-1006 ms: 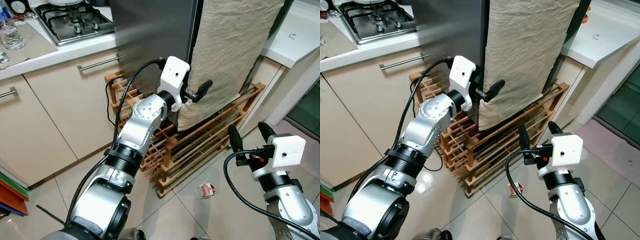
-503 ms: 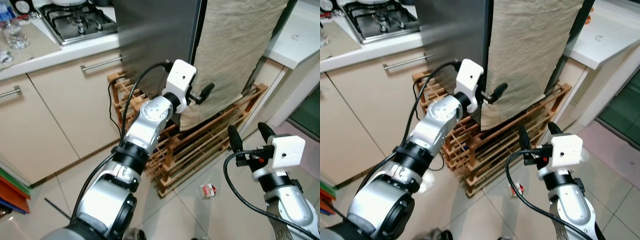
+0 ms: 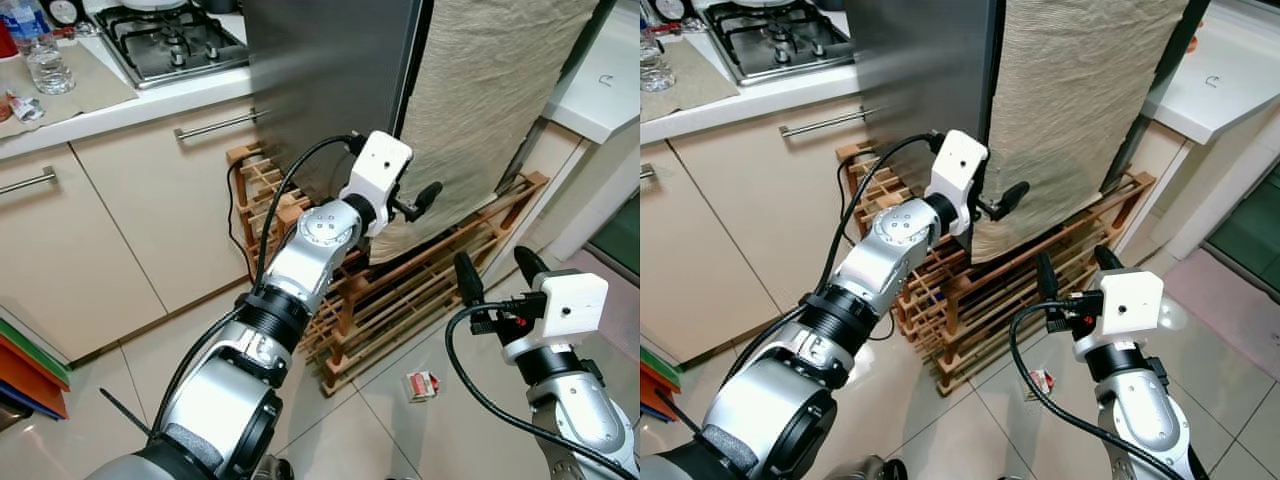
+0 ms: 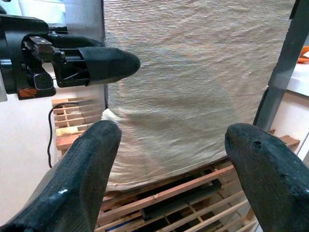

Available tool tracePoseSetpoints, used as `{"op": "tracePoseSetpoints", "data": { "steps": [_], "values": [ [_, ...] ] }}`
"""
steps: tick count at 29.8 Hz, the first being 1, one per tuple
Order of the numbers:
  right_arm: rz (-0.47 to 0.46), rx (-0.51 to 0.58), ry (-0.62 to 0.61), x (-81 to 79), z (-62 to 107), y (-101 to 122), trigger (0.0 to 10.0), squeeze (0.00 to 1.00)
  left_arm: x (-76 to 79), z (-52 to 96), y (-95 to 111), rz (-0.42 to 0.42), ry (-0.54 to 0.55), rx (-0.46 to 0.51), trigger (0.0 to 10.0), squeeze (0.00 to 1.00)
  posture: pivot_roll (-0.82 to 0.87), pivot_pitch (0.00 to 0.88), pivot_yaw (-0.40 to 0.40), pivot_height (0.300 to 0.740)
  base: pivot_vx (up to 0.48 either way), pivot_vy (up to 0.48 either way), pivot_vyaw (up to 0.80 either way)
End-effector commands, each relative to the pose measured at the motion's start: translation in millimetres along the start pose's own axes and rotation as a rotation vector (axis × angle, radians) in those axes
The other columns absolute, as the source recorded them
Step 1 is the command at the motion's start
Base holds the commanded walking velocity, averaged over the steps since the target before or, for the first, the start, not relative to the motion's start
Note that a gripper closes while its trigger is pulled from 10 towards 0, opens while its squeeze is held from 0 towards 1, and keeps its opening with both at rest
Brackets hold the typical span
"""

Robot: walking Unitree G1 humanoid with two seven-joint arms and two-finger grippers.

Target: Restocking fridge

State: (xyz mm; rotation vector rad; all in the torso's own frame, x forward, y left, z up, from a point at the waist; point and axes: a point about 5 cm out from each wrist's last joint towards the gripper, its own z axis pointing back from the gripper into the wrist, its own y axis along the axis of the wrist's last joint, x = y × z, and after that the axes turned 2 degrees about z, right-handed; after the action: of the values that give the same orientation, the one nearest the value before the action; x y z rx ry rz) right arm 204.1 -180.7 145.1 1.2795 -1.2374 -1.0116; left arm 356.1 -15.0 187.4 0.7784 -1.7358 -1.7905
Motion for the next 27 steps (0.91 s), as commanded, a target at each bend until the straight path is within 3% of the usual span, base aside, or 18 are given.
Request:
{"op": "tracePoseSetpoints", "data": {
  "steps": [1, 7, 15, 20, 22, 25, 27],
  "values": [
    [0.004, -0.012, 0.009, 0.1, -0.5, -2, 10.0, 0.0, 74.3, -22.4, 6, 0.132, -0.191, 0.0, 10.0, 0.0, -0.03, 0.064, 0.026, 0.74, 0.0, 0.0, 0.0],
    [0.003, -0.009, 0.01, -0.1, -2.1, -2, 10.0, 0.0, 87.6, -20.3, 28, 0.26, -0.33, 0.089, 10.0, 0.0, -0.03, 0.066, 0.027, 0.74, 0.0, 0.0, 0.0],
    [0.006, -0.015, 0.013, 1.1, -2.7, -3, 10.0, 0.0, 98.5, -8.2, 54, 0.31, -0.501, 0.204, 10.0, 0.0, -0.02, 0.066, 0.019, 0.74, 0.0, 0.0, 0.0],
    [0.007, -0.017, 0.015, 1.1, -3.0, -3, 10.0, 0.0, 98.2, -4.7, 58, 0.327, -0.523, 0.22, 10.0, 0.0, -0.02, 0.065, 0.017, 0.74, 0.0, 0.0, 0.0],
    [0.008, -0.017, 0.017, 1.0, -3.9, -4, 10.0, 0.0, 86.9, -4.4, 53, 0.257, -0.445, 0.2, 10.0, 0.0, -0.02, 0.058, 0.014, 0.74, 0.0, 0.0, 0.0],
    [0.008, -0.017, 0.017, 0.9, -4.5, -4, 10.0, 0.0, 79.8, -3.3, 48, 0.216, -0.401, 0.19, 10.0, 0.0, -0.01, 0.054, 0.011, 0.74, 0.0, 0.0, 0.0],
    [0.01, -0.016, 0.017, 1.3, -5.5, -5, 10.0, 0.0, 60.9, 4.8, 40, 0.111, -0.298, 0.197, 10.0, 0.0, -0.01, 0.051, 0.01, 0.74, 0.0, 0.0, 0.0]
  ]
}}
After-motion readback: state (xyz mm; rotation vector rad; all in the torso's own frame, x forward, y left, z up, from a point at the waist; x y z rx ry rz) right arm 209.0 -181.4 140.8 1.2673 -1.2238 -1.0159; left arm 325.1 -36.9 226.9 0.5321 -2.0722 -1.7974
